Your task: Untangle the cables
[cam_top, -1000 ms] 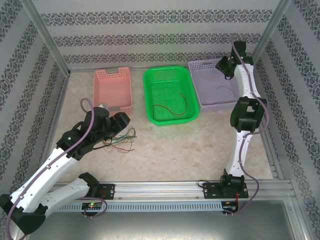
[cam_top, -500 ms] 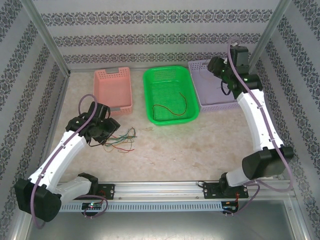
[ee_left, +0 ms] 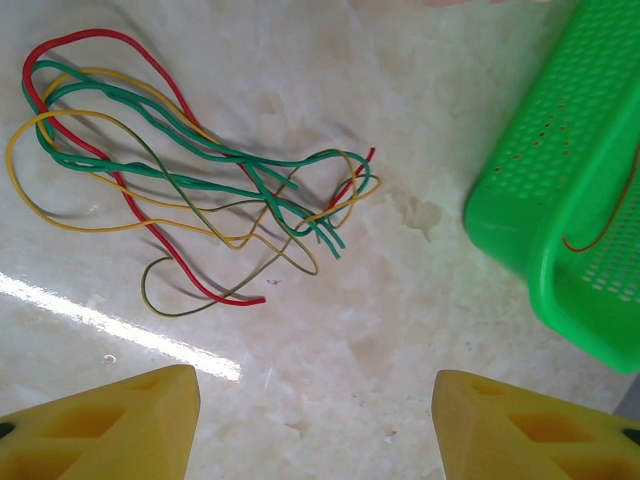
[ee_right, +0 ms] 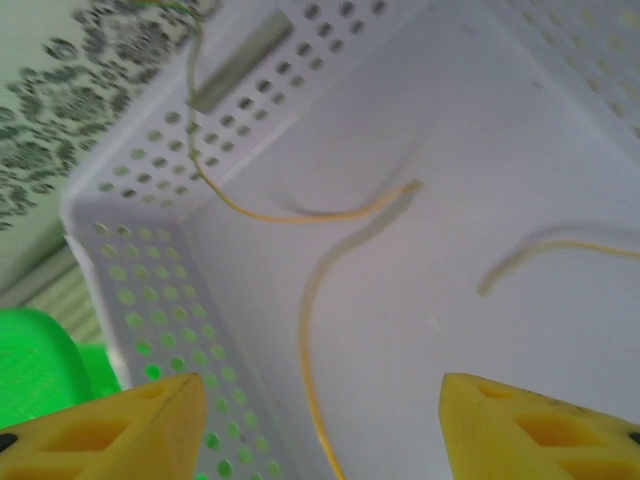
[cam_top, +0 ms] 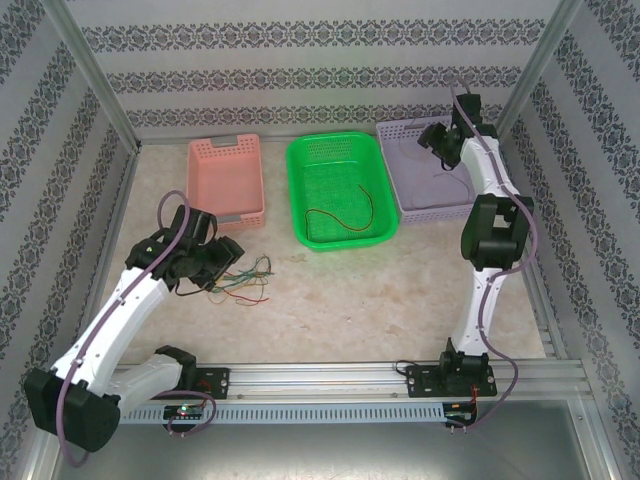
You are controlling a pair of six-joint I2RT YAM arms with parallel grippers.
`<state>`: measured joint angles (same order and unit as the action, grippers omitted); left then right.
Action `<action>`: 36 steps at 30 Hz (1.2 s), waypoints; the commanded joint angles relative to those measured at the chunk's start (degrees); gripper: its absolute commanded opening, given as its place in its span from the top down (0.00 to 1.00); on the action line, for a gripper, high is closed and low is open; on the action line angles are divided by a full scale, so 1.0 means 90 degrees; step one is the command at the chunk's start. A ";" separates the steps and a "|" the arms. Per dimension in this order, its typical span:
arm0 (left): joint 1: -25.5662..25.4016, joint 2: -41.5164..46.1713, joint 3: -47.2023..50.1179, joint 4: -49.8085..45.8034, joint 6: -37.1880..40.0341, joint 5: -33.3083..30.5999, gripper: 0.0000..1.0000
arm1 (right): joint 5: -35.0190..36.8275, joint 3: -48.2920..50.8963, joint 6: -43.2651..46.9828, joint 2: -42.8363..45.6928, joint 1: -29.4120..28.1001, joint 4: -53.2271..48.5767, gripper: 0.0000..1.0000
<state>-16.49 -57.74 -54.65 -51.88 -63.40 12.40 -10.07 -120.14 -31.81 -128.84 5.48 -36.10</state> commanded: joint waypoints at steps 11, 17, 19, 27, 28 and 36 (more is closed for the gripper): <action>-0.0008 0.0351 0.0001 0.0021 -0.0304 -0.0315 0.38 | 0.0449 -0.1076 -0.0229 -0.0768 0.0073 -0.0760 0.49; -0.0013 0.0047 0.0069 0.0328 -0.0236 -0.0167 0.38 | 0.0741 -0.0333 0.0279 0.0071 0.0097 -0.0539 0.42; -0.0023 -0.0026 0.0130 0.0455 -0.0240 -0.0110 0.38 | 0.0810 -0.0205 0.0302 0.0133 0.0176 -0.0695 0.42; -0.0033 -0.0157 0.0145 0.0575 -0.0190 -0.0027 0.39 | 0.0996 0.0902 0.0227 0.0576 0.0454 -0.0437 0.38; -0.0030 -0.0148 0.0152 0.0561 -0.0186 -0.0017 0.39 | 0.1001 0.0884 0.0233 0.0525 0.0468 -0.0489 0.38; -0.0042 -0.0004 0.0178 0.0449 -0.0223 -0.0044 0.39 | 0.0835 0.0496 0.0281 -0.0266 0.0544 -0.0687 0.44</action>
<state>-16.51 -58.87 -53.78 -47.97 -65.41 12.01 -2.44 -113.84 -30.20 -127.83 10.37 -40.95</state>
